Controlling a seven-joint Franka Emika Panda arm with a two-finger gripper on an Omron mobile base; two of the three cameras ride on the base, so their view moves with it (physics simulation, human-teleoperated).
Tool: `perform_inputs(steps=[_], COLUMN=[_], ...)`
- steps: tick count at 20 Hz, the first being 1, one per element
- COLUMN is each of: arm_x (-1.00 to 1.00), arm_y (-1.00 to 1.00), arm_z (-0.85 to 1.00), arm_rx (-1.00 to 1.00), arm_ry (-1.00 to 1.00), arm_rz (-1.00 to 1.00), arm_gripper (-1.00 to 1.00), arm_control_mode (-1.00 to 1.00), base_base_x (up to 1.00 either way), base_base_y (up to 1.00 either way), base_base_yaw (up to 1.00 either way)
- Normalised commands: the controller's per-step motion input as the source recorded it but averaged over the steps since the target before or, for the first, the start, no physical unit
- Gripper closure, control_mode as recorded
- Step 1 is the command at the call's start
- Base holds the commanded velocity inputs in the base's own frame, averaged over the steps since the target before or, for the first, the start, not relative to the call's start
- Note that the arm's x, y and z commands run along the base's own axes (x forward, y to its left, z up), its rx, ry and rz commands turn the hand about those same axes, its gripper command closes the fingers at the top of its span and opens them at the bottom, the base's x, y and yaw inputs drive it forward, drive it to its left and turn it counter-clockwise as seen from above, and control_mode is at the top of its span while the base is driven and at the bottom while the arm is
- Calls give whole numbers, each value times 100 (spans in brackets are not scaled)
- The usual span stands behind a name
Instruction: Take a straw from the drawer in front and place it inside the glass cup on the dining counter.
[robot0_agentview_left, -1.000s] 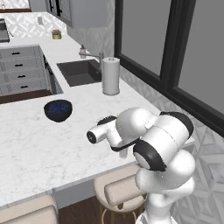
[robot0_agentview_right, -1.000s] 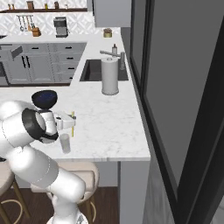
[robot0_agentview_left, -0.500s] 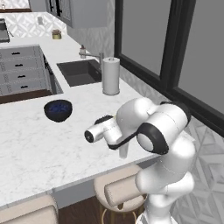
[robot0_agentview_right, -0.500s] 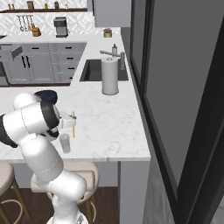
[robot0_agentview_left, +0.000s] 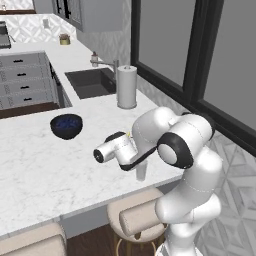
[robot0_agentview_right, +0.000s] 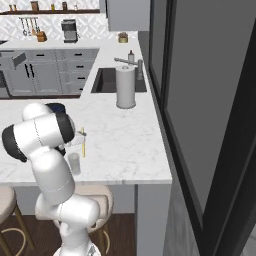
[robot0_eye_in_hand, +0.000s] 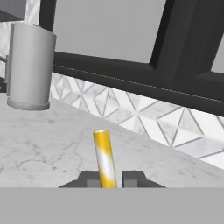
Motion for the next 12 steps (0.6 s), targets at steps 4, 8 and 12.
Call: perform_inputs(steps=[4,8,12], arm_x=[-3,0,0], arm_y=[0,0,0], arm_z=[2,5,2], arm_rx=[0,0,0], arm_ry=[0,0,0], arm_rz=[0,0,0], arm_gripper=[100,100,100], arm_control_mode=[-100,-100,-100], base_base_x=[0,0,0], base_base_y=[0,0,0], base_base_yaw=[0,0,0])
